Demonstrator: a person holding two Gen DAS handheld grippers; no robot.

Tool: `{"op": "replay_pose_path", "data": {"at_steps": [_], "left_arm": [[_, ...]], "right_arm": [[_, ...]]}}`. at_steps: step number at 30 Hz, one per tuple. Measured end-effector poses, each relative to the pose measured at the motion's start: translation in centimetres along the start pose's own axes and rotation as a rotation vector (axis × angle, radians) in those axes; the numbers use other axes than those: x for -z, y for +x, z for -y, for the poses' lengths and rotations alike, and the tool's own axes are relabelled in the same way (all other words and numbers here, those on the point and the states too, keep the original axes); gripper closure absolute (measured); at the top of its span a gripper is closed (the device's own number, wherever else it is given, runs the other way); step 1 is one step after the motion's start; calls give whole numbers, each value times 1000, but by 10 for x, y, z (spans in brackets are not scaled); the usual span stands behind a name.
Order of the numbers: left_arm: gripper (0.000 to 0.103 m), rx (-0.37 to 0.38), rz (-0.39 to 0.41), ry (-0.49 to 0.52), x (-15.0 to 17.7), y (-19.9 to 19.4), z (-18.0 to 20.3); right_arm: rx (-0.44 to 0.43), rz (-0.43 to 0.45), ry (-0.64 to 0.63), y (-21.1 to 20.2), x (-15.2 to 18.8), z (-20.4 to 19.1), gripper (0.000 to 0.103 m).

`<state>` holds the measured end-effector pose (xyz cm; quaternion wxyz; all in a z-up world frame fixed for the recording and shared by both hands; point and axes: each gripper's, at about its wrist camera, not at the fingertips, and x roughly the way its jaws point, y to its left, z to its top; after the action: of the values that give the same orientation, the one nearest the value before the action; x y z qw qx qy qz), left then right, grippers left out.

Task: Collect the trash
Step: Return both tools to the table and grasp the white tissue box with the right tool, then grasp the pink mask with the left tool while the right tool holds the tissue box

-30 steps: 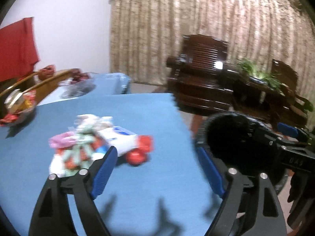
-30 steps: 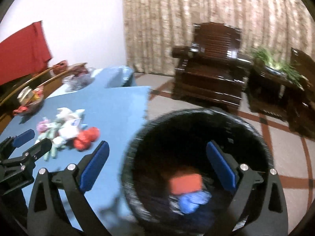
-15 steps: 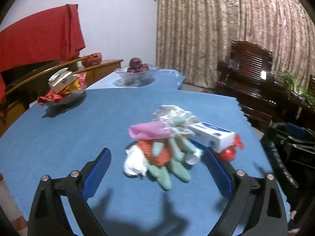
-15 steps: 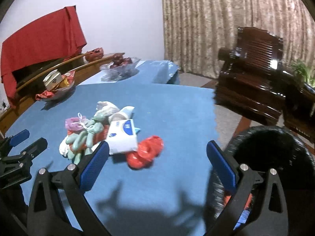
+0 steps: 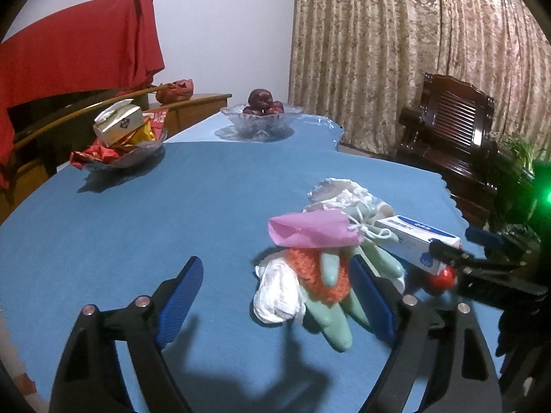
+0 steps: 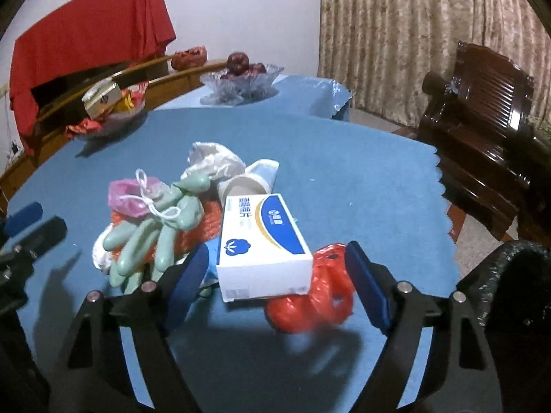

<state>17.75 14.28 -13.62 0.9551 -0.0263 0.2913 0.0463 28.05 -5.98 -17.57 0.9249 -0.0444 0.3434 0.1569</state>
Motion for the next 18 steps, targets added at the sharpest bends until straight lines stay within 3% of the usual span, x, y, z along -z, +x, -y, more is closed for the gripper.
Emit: {"op": "replay_pose_path", "data": {"at_steps": [4, 9, 18], "left_arm": [[20, 13, -3, 1, -3, 9, 0], [20, 35, 2, 4, -9, 17, 4], [20, 70, 7, 18, -23, 37, 21]], "right_arm": [[2, -22, -17, 14, 1, -4, 25], [-16, -50, -46, 24, 1, -6, 46], [-36, -16, -33, 17, -3, -4, 49]]}}
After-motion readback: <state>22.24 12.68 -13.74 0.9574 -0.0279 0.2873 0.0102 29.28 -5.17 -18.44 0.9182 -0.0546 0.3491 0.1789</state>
